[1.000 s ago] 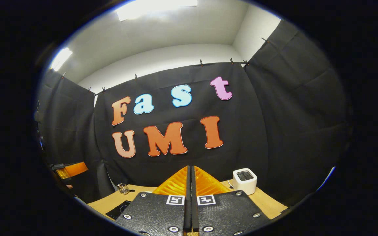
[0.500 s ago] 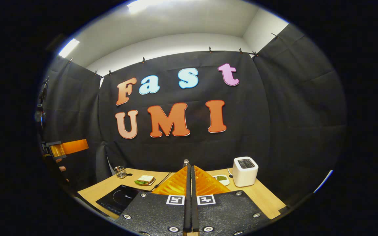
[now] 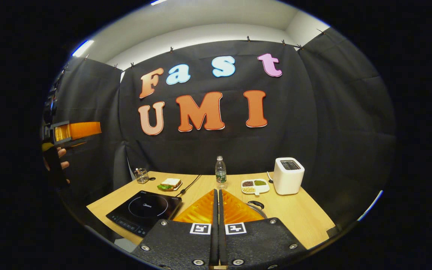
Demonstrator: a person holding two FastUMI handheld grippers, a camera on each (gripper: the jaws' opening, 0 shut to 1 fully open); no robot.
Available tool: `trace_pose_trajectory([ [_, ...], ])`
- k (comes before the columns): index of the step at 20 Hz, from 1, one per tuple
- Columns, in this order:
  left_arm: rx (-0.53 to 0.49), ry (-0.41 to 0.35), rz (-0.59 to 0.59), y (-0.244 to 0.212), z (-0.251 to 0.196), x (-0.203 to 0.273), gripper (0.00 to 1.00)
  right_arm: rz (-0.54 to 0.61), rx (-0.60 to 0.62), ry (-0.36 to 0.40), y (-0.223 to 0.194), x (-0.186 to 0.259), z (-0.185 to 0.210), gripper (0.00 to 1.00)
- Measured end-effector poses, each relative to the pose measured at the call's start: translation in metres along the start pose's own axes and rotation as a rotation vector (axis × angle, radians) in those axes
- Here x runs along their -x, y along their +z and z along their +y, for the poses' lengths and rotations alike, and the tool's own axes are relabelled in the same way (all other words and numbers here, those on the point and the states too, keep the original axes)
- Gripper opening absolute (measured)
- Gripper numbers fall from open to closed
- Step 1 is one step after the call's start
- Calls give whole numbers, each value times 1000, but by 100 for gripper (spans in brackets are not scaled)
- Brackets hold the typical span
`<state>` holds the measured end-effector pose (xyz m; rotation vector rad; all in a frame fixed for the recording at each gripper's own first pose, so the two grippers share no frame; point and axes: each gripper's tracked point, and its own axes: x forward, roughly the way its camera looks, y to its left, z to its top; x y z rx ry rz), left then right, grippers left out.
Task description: First push the handle of the pot to place it horizontally, then grasp the pot with both hands and set it on the induction cooktop.
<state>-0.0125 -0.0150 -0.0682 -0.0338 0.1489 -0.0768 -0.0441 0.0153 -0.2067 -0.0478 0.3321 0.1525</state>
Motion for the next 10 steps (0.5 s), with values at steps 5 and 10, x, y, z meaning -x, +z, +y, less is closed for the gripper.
trace_pose_trajectory([
  [5,-3,4,4,-2,7,1,98,116,-4,23,-57,-5,7,0],
  [10,-16,2,14,-10,12,3,98,225,-23,36,-109,-6,10,0],
])
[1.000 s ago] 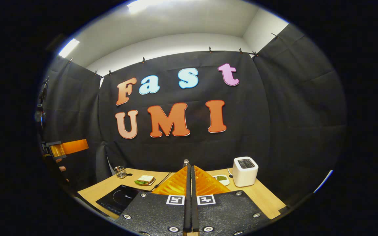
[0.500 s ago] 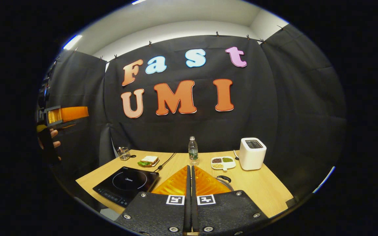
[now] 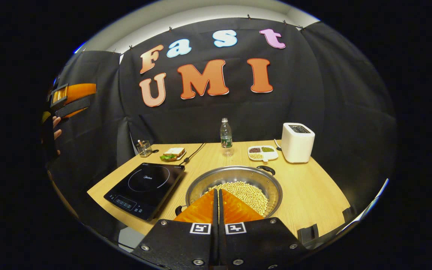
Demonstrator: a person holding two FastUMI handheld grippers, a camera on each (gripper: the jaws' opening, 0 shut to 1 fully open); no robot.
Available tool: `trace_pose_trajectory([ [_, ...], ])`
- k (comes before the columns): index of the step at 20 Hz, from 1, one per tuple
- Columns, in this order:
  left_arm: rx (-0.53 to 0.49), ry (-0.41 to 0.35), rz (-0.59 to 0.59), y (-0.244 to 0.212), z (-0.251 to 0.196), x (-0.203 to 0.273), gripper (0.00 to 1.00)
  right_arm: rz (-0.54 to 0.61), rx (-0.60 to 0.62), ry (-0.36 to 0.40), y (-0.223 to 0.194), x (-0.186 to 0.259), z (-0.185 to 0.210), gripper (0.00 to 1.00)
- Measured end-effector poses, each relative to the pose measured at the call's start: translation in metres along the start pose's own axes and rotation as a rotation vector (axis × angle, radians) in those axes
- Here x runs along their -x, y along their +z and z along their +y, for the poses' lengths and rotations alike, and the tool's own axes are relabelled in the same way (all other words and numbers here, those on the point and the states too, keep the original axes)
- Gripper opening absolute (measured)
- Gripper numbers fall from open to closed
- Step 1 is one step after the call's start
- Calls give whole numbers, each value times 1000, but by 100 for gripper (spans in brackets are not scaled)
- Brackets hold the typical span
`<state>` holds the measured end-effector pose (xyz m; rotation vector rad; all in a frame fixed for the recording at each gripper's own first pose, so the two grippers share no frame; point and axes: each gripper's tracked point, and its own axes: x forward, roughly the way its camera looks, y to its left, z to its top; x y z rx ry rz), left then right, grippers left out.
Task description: First push the handle of the pot to place it horizontally, then grasp the pot with both hands and set it on the induction cooktop.
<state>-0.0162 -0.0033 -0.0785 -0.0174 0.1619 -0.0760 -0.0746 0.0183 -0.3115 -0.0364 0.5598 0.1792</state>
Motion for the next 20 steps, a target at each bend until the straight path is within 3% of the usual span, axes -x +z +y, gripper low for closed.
trace_pose_trajectory([
  [6,-5,7,14,-11,9,-2,97,143,-27,19,-62,-5,6,0],
  [20,-31,58,65,-32,39,-2,98,321,-50,58,-142,-21,47,0],
])
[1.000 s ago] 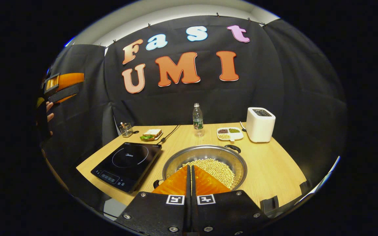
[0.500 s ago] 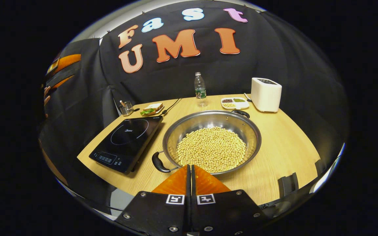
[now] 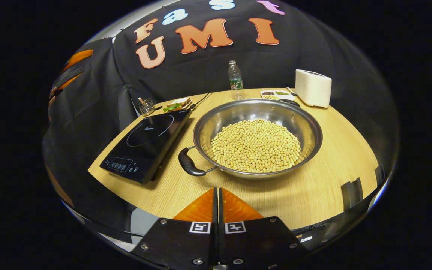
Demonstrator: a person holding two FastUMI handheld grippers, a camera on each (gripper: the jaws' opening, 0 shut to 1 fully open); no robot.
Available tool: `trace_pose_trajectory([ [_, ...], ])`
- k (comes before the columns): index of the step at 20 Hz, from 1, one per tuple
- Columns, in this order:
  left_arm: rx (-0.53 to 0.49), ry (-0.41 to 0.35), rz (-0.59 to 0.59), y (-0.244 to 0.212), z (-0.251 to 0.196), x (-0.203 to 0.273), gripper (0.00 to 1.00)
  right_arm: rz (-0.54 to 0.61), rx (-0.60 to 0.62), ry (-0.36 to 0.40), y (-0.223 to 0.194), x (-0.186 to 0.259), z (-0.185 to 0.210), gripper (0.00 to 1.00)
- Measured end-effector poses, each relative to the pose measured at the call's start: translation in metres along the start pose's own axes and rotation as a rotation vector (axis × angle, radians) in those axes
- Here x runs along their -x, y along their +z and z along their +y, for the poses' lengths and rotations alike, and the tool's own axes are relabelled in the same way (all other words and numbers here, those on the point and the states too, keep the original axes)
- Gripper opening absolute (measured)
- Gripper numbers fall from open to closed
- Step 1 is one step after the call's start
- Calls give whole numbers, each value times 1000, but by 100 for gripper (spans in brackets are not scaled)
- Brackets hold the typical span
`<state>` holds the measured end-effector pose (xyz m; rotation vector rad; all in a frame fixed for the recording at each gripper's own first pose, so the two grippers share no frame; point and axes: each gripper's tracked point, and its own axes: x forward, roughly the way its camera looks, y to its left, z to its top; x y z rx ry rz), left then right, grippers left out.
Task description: First push the handle of the pot to place it horizontally, then grasp the pot with both hands and set it on the induction cooktop.
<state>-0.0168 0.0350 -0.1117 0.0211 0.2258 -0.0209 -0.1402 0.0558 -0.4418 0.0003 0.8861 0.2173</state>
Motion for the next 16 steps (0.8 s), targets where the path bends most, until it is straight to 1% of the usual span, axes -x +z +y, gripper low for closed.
trace_pose_trajectory([
  [5,7,6,19,-4,11,-2,97,27,-2,-1,-5,-16,11,0],
  [10,19,19,36,-13,24,-3,98,26,-10,21,7,-26,26,0],
  [11,24,21,39,-15,28,-3,97,23,-2,16,9,-28,26,0],
  [14,23,66,40,-17,46,-6,99,37,-3,15,10,-31,30,0],
  [16,26,86,40,-18,54,-6,98,41,-4,19,10,-34,34,0],
])
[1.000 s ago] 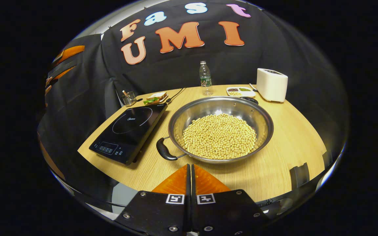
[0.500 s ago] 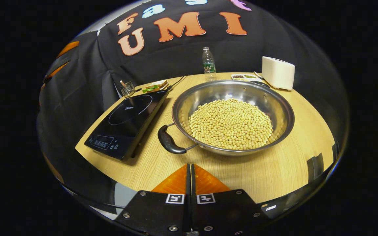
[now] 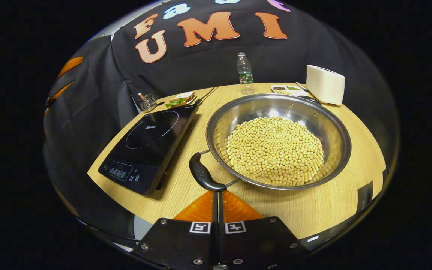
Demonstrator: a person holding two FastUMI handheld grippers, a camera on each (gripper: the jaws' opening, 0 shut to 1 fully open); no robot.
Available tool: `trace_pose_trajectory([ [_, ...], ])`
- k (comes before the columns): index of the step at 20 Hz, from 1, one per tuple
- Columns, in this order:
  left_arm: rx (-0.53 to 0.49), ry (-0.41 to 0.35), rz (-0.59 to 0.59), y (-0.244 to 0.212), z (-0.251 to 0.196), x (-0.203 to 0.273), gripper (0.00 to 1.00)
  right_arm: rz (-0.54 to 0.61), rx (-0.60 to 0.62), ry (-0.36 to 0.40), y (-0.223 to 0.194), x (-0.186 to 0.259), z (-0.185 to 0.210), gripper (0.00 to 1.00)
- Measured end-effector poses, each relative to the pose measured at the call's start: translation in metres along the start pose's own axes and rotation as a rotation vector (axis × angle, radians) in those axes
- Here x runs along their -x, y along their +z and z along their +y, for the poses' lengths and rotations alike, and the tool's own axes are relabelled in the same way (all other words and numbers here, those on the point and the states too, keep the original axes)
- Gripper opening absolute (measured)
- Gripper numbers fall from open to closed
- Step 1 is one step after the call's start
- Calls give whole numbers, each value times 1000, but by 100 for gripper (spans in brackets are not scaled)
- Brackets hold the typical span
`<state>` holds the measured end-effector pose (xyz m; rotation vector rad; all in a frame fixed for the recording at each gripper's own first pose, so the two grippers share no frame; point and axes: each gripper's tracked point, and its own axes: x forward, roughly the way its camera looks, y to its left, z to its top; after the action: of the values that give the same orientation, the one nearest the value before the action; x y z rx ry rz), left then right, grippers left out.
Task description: First push the handle of the pot to place it horizontally, then grasp the pot with both hands and set it on the induction cooktop.
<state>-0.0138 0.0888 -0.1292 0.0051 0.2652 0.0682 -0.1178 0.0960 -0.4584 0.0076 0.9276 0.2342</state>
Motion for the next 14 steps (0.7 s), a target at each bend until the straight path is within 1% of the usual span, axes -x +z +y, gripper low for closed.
trace_pose_trajectory([
  [3,12,4,-3,2,3,3,98,1,10,3,5,-6,8,0],
  [10,-19,-14,-16,6,-2,17,97,6,4,24,13,-13,18,0],
  [14,-30,-14,-41,17,0,24,97,6,14,25,21,-30,30,0],
])
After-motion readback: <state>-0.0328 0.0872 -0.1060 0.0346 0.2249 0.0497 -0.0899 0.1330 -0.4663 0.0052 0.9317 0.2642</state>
